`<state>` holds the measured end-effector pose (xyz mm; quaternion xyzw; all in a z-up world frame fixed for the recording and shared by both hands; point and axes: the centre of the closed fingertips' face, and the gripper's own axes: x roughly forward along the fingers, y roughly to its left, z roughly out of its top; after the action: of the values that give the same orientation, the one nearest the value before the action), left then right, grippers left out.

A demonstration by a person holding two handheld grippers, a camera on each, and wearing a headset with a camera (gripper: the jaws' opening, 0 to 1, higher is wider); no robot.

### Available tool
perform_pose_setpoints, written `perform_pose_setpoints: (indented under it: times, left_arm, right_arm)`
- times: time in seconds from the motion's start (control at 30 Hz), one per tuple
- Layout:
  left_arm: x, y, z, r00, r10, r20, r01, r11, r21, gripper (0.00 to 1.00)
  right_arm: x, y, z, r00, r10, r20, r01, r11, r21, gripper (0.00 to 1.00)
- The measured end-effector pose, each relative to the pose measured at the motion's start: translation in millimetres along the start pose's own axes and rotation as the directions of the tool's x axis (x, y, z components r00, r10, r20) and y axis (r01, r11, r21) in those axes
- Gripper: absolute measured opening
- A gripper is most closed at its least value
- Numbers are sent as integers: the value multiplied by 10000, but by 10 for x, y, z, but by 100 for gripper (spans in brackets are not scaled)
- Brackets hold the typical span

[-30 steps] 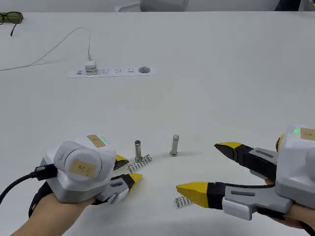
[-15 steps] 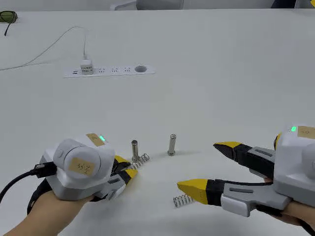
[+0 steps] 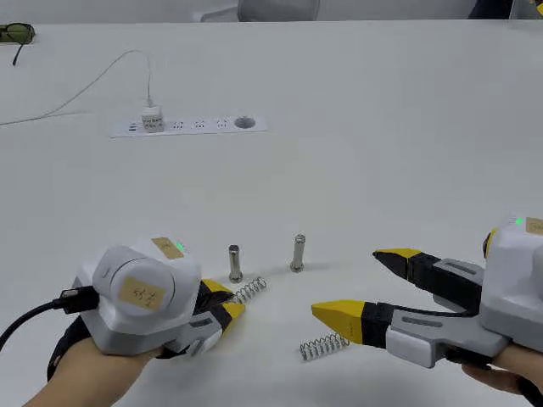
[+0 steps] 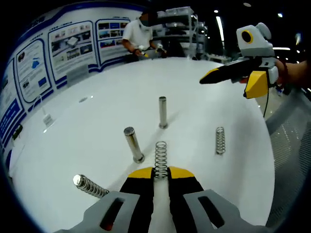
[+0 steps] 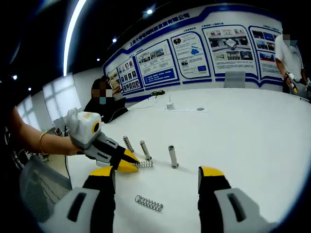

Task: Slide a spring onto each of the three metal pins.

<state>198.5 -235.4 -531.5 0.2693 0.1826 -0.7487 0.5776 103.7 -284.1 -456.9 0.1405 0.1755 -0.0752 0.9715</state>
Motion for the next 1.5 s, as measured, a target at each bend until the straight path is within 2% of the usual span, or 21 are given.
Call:
perform_pose_setpoints:
  times: [0.1, 0.13, 0.23, 0.37, 0.57, 0.83, 0.9, 1.03, 1.13, 1.23, 1.27, 1.3, 1.37, 1.4, 1.47, 1.5]
  left_arm:
    - [-71, -28, 70, 9995, -21, 306, 29, 9997, -246, 10]
    - [-104, -55, 108, 9986, -73, 532, 104, 9983, -578, 10]
    - [-195, -65, 163, 9963, 39, 858, 40, 9957, -926, 10]
    - [-300, -108, 288, 9871, 46, 1603, 217, 9866, -1620, 10]
    - [-478, -153, 471, 9649, 107, 2622, 491, 9741, -2207, 10]
    - [-610, -264, 585, 9446, 54, 3283, 808, 9653, -2484, 10]
    - [-644, -286, 621, 9365, 75, 3507, 911, 9603, -2638, 10]
    - [-708, -322, 671, 9255, 81, 3788, 976, 9609, -2590, 10]
    - [-766, -339, 718, 9138, 102, 4061, 1038, 9607, -2575, 10]
    - [-815, -354, 760, 9006, 100, 4345, 1140, 9593, -2583, 10]
    - [-823, -355, 763, 8990, 117, 4377, 1124, 9600, -2565, 10]
    - [-836, -362, 770, 8963, 115, 4433, 1111, 9620, -2495, 10]
    - [-856, -370, 786, 8900, 107, 4559, 1187, 9598, -2543, 10]
    - [-876, -381, 808, 8824, 77, 4704, 1273, 9587, -2545, 10]
    - [-906, -397, 840, 8702, 19, 4927, 1419, 9566, -2543, 10]
    - [-915, -407, 851, 8667, -17, 4988, 1465, 9567, -2515, 10]
  right_arm:
    - [-3, 8, 33, 9999, 36, 117, -37, 9999, 101, 69]
    - [-2, 18, 49, 9999, 65, 151, -68, 9999, 146, 69]
    - [3, 60, 95, 9994, 178, 294, -186, 9995, 272, 68]
    - [23, 142, 159, 9976, 439, 540, -469, 9973, 556, 65]
    - [80, 280, 320, 9902, 841, 1111, -994, 9852, 1395, 60]
    - [177, 446, 413, 9815, 1420, 1284, -1624, 9726, 1662, 47]
    - [205, 489, 416, 9794, 1562, 1277, -1770, 9691, 1719, 44]
    - [242, 549, 432, 9764, 1678, 1361, -1909, 9651, 1794, 35]
    - [271, 629, 464, 9686, 1948, 1546, -2260, 9490, 2199, 31]
    - [301, 664, 460, 9675, 2027, 1510, -2330, 9468, 2219, 30]
    - [302, 681, 467, 9654, 2096, 1554, -2417, 9427, 2300, 29]
    - [301, 722, 493, 9594, 2249, 1701, -2631, 9310, 2532, 28]
    - [303, 754, 522, 9535, 2373, 1856, -2828, 9174, 2801, 26]
    - [307, 762, 526, 9525, 2405, 1869, -2872, 9134, 2886, 25]
    - [317, 769, 525, 9522, 2423, 1862, -2883, 9142, 2847, 24]
    - [318, 777, 532, 9509, 2445, 1896, -2918, 9125, 2867, 23]
